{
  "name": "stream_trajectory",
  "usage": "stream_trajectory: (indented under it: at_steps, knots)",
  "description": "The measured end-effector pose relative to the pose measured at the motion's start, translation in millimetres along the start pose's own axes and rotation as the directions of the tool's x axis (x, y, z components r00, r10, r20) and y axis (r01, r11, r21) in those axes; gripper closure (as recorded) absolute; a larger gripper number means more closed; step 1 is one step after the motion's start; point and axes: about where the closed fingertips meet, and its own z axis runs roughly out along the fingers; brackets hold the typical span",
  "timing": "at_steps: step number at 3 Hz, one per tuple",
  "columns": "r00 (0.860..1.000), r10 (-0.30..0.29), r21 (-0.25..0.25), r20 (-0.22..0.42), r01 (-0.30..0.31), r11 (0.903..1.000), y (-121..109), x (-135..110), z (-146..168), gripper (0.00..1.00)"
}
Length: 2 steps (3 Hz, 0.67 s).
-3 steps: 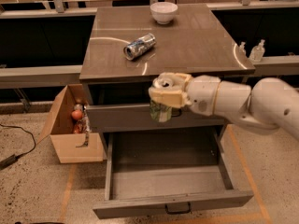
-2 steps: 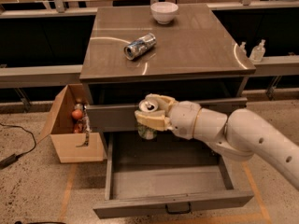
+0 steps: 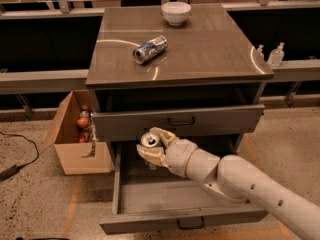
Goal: Place green can into middle drawer
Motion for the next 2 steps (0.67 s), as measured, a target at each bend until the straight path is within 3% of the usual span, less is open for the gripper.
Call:
stream_trajectory:
  at_steps: [1, 2]
  knots:
    - [0.995, 0.033, 0.11, -0.09, -0.023, 0.9936, -3, 47, -2, 1.0]
    - [0.993, 0.035, 0.202, -0.111, -0.012, 0.9793, -25, 54, -6, 1.0]
